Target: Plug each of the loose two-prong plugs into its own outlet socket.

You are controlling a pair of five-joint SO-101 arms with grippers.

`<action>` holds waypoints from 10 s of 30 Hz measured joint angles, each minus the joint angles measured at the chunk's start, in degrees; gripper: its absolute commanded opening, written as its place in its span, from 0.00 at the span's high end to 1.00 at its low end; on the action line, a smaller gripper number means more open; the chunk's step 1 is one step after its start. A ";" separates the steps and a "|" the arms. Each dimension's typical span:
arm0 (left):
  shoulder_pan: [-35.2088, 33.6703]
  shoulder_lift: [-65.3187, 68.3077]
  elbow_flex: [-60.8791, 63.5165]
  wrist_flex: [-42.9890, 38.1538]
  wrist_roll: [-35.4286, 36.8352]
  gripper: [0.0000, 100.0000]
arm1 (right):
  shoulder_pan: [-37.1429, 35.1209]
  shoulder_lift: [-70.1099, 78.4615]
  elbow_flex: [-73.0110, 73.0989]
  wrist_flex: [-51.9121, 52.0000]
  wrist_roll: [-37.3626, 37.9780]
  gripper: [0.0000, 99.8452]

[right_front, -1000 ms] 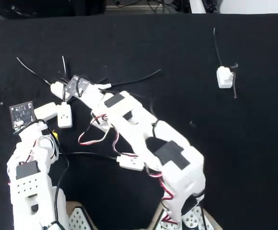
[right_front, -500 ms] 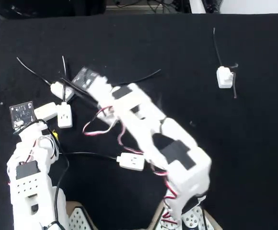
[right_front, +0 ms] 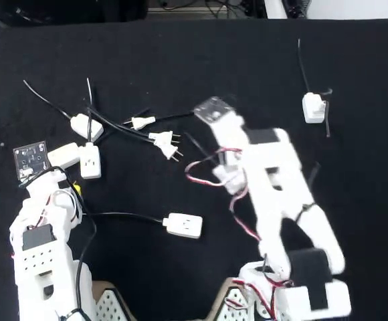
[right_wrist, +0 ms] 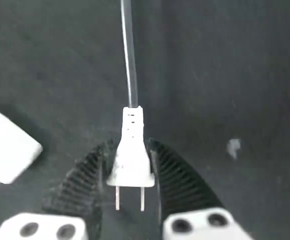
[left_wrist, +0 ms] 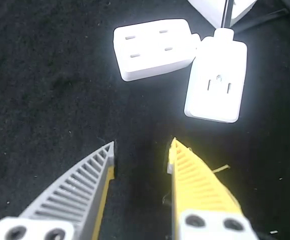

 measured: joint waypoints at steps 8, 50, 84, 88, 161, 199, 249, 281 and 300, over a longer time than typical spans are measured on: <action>0.00 0.00 0.00 0.00 0.00 0.82 | 4.48 -1.05 8.26 -0.97 9.76 0.98; 0.00 0.00 0.00 0.00 0.00 0.82 | 13.27 -1.41 15.91 -19.43 35.60 0.88; 0.00 0.00 0.00 0.00 0.00 0.82 | -7.47 -2.02 4.75 7.91 10.55 0.89; 0.00 0.00 0.00 0.00 0.00 0.82 | -10.29 -2.02 4.75 8.44 12.92 0.89; 0.00 0.00 0.00 0.00 0.00 0.82 | -16.18 -3.08 14.59 -3.78 77.01 0.74; 0.00 0.00 0.00 0.00 0.00 0.82 | 0.97 -3.08 10.11 -4.31 30.24 0.99; 0.00 0.00 0.00 0.00 0.00 0.82 | 0.70 -2.37 8.26 -4.75 25.49 0.99; 18.64 0.00 -22.68 14.95 9.32 0.82 | -31.21 -18.20 21.01 -38.15 -8.09 0.99; 31.12 -1.93 -22.59 14.86 9.67 0.82 | -34.55 -18.20 21.71 -38.42 -8.35 0.99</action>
